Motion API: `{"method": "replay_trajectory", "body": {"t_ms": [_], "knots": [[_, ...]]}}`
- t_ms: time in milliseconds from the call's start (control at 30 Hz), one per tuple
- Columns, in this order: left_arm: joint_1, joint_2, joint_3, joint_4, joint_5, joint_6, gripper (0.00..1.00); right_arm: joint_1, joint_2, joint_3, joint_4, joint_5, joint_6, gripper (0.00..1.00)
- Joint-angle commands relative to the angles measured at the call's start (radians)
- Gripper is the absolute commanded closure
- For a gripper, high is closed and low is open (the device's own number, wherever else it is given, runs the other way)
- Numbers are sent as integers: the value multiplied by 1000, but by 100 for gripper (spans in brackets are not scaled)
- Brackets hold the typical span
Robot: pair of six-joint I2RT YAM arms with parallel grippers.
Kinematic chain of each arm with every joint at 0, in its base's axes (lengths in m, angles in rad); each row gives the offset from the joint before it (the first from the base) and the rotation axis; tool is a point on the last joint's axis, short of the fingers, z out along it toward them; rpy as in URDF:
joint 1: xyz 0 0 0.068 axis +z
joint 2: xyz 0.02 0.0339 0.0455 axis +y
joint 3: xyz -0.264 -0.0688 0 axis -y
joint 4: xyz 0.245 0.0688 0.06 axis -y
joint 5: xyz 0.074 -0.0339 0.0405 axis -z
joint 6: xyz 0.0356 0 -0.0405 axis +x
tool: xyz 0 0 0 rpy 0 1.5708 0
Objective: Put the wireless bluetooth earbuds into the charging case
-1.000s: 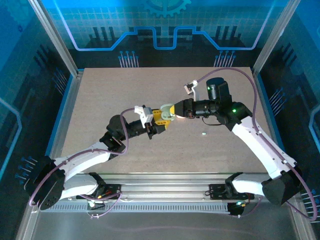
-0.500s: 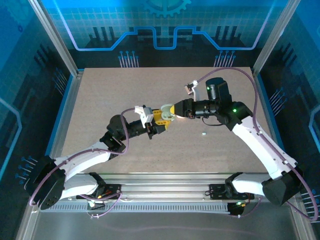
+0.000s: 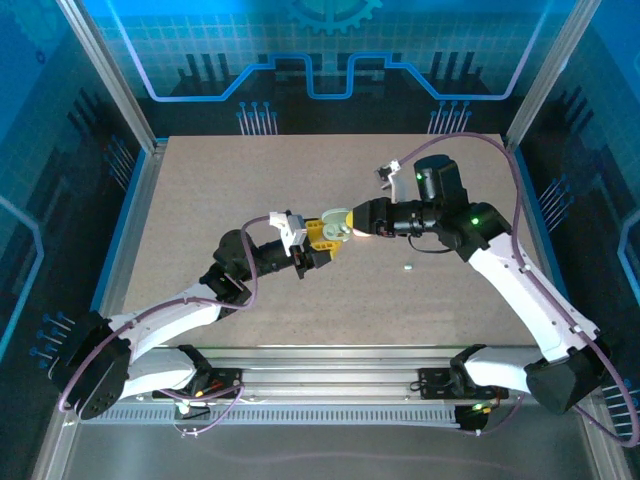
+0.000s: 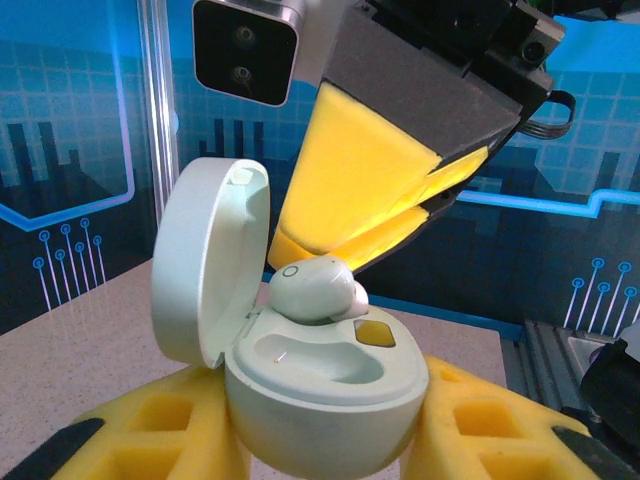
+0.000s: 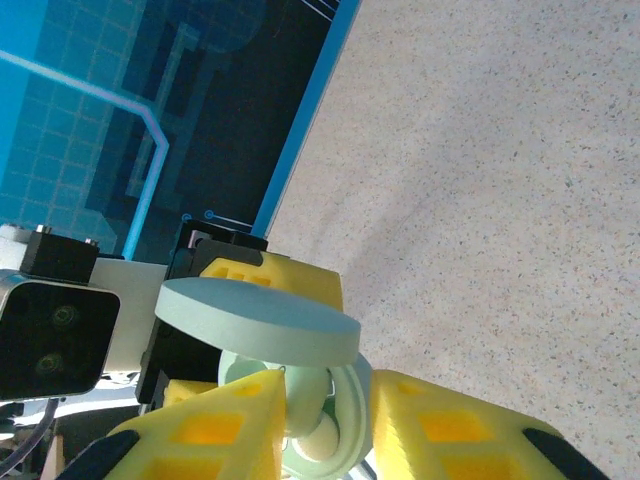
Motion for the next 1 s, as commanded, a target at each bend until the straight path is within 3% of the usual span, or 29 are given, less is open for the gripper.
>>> {"method": "replay_trajectory", "body": {"t_ms": [0,233,700,800,967], "knots": [[-4,-7,19,46,25,5,67,10,-17,36,-36,-16,-30,72],[-4,-4,22,47,24,2,67,12,3,34,-26,-82,-28,76],[-4,-2,24,47,25,-1,67,16,6,7,40,-111,-22,73],[-3,-2,22,50,24,-1,67,16,10,-7,95,-167,-10,73],[-3,-6,20,51,22,-2,67,16,27,42,-52,-20,-70,72]]}}
